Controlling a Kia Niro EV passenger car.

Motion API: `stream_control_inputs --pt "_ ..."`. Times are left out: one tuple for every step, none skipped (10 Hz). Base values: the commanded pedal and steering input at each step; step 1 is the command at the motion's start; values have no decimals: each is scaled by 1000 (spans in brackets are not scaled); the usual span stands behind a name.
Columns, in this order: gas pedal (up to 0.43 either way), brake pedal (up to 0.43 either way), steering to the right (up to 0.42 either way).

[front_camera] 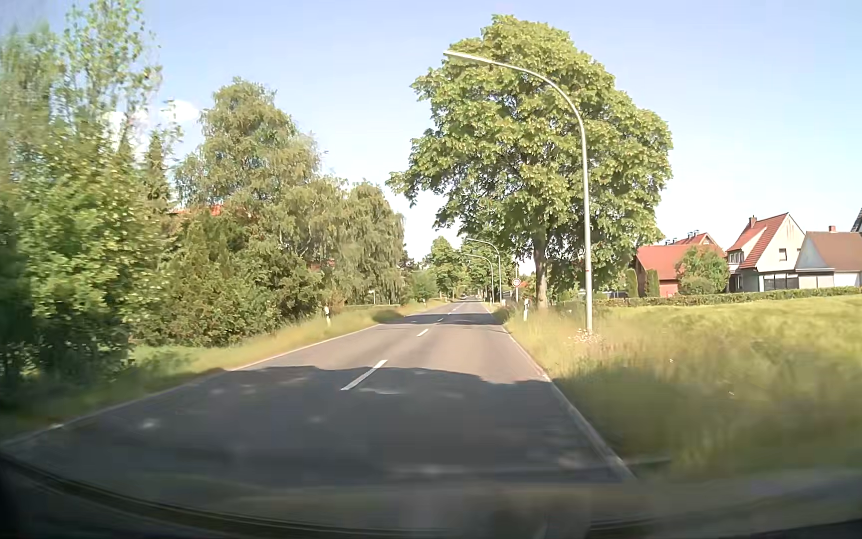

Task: Follow the waypoints while adhering to traffic rules and regulations

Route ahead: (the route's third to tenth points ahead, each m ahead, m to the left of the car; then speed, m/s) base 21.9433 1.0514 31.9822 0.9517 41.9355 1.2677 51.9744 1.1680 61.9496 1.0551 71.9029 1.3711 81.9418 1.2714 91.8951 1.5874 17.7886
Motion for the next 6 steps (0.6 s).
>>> stream_control_inputs --pt "177 6 3" --pt "177 6 3" --pt "177 6 2" --pt "177 6 3" --pt "177 6 2" --pt "177 6 2"
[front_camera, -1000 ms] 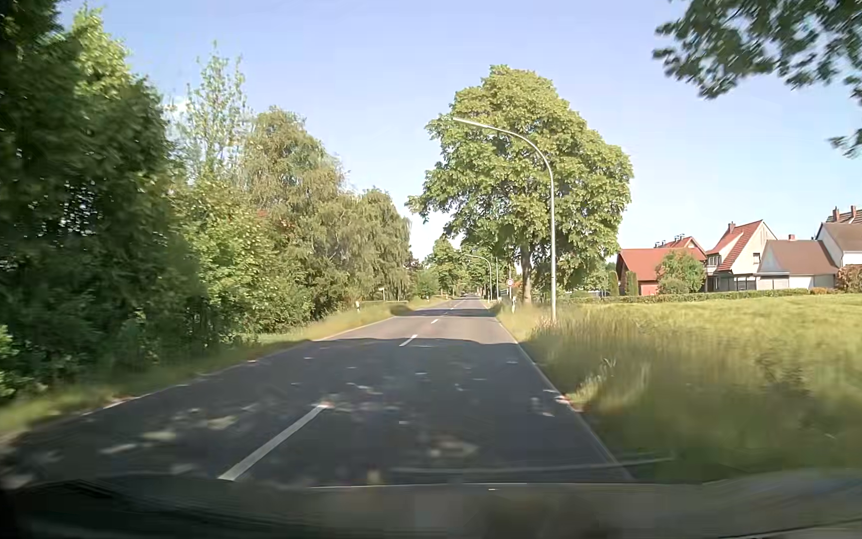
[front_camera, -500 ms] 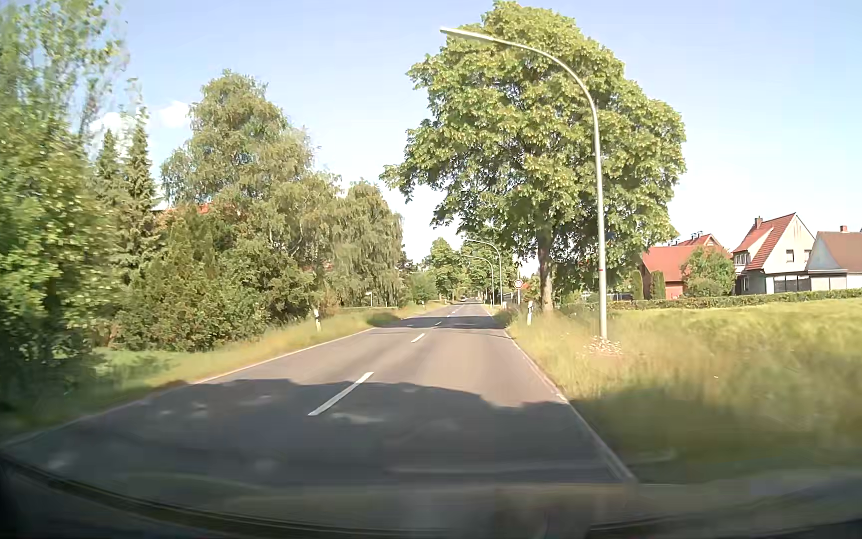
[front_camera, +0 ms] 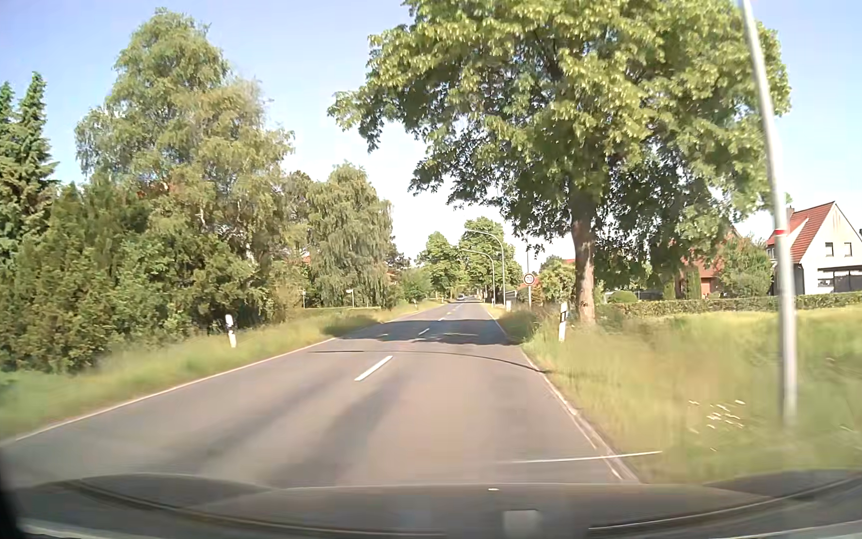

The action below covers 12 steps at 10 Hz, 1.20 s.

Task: Follow the waypoints while adhering to traffic rules and regulations

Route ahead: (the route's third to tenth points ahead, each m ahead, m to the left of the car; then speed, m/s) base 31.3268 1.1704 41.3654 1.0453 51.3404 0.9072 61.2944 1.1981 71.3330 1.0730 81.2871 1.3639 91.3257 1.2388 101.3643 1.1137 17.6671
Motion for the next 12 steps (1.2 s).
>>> stream_control_inputs --pt "177 6 2" --pt "177 6 0" --pt "177 6 -1" --pt "177 6 -1" --pt "177 6 0" --pt "177 6 0" --pt "177 6 0" --pt "177 6 0" --pt "177 6 0" --pt "177 6 1" --pt "177 6 1" --pt "177 6 2"
